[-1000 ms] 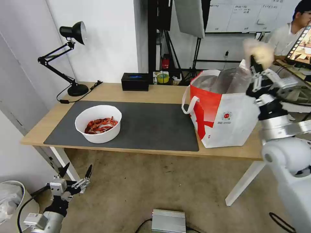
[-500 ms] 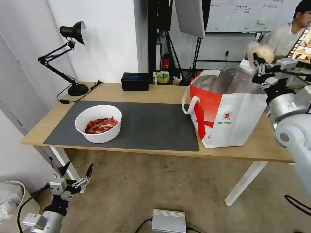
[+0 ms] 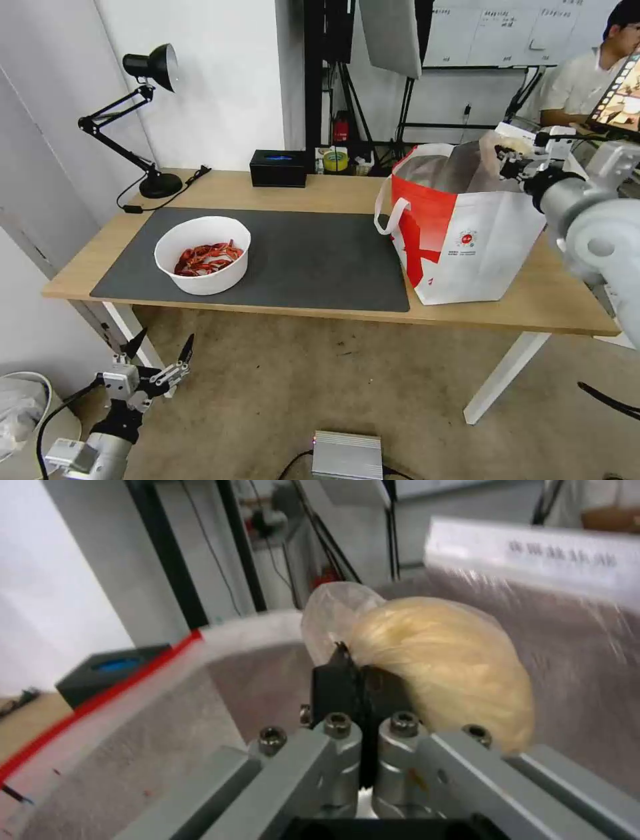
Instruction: Pick up the trash from the table and place it into the takeout bag.
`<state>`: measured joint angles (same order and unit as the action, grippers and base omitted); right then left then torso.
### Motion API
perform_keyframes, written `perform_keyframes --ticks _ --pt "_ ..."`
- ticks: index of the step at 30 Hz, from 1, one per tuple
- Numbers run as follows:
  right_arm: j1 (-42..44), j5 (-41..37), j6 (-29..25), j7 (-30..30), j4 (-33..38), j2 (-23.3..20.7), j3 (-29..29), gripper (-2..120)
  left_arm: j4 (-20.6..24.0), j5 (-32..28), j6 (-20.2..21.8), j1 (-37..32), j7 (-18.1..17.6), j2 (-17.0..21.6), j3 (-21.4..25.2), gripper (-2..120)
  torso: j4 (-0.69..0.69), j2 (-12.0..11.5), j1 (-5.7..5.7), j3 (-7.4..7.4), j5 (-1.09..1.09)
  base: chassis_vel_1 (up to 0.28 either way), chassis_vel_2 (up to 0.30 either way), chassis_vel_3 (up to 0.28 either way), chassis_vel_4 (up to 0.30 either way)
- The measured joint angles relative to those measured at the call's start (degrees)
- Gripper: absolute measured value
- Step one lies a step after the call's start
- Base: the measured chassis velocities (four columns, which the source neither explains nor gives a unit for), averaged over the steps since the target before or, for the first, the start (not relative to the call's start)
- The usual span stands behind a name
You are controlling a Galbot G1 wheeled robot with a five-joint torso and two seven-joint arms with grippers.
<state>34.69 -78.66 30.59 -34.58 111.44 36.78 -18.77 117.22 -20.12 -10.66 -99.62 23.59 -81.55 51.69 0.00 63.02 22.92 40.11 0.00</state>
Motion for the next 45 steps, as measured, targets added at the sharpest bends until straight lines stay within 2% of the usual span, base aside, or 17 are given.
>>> perform_keyframes --ticks 7,20,21,22,26,30,33,34,36,37,40,45 --pt "1.27 -2.61 1.87 -3.1 0.55 0.51 -1.34 0 0.42 0.18 0.0 -0.16 0.02 -0.33 -0.05 100 0.0 0.0 0.0 0.0 0.0 0.0 0.0 0.0 0.0" --pt "3.26 -1.08 0.19 -1.7 2.26 0.51 -3.72 47 1.51 0.45 -0.39 -1.06 0.09 -1.38 0.44 100 0.01 0.0 0.0 0.0 0.0 0.0 0.0 0.0 0.0" --pt "4.24 0.41 -1.94 -0.21 2.57 0.67 -4.15 52 1.63 0.45 -0.42 -1.17 0.09 -1.5 0.59 100 0.0 0.0 0.0 0.0 0.0 0.0 0.0 0.0 0.0" --pt "4.24 0.41 -1.94 -0.21 2.57 0.67 -4.15 52 1.63 0.45 -0.42 -1.17 0.09 -1.5 0.59 100 0.0 0.0 0.0 0.0 0.0 0.0 0.0 0.0 0.0" --pt "8.35 5.42 -10.65 5.72 4.54 2.09 -5.89 72 1.72 0.46 -0.61 -1.43 0.09 -1.81 0.97 100 0.0 0.0 0.0 0.0 0.0 0.0 0.0 0.0 0.0" --pt "10.4 7.77 -14.71 9.15 5.72 3.32 -6.75 80 1.52 0.46 -0.64 -1.37 0.09 -1.92 1.07 100 0.01 0.0 0.0 0.0 0.0 0.0 0.0 0.0 0.0" --pt "13.65 12.68 -21.22 16.96 6.98 4.6 -7.7 95 1.08 0.52 -0.7 -1.28 0.09 -2.14 1.19 100 0.01 0.0 0.0 0.0 -0.01 0.0 0.0 0.0 0.0" --pt "13.65 12.68 -21.22 16.96 6.98 4.6 -7.7 95 1.08 0.52 -0.7 -1.28 0.09 -2.14 1.19 100 0.01 0.0 0.0 0.0 -0.01 0.0 0.0 0.0 0.0" --pt "15.81 15.31 -25.06 22.32 8.43 5.25 -8.28 100 1.04 0.58 -0.73 -1.31 0.09 -2.31 1.2 100 0.01 0.0 -0.01 0.0 0.0 0.0 0.0 0.0 0.0" --pt "15.81 15.31 -25.06 22.32 8.43 5.25 -8.28 100 1.04 0.58 -0.73 -1.31 0.09 -2.31 1.2 100 0.01 0.0 -0.01 0.0 0.0 0.0 0.0 0.0 0.0" --pt "20.22 19.83 -28.95 28.12 11.75 6.38 -9.44 100 0.88 0.82 -0.95 -1.51 0.07 -2.56 1.11 100 0.01 0.0 -0.01 0.0 -0.01 0.0 0.0 0.0 0.0" --pt "26.82 25.3 -31.7 32.02 14.97 7.83 -11.12 100 0.74 0.92 -1.09 -1.53 0.07 -2.46 1.11 100 0.01 0.0 -0.01 0.0 -0.01 0.0 0.0 0.0 0.0"
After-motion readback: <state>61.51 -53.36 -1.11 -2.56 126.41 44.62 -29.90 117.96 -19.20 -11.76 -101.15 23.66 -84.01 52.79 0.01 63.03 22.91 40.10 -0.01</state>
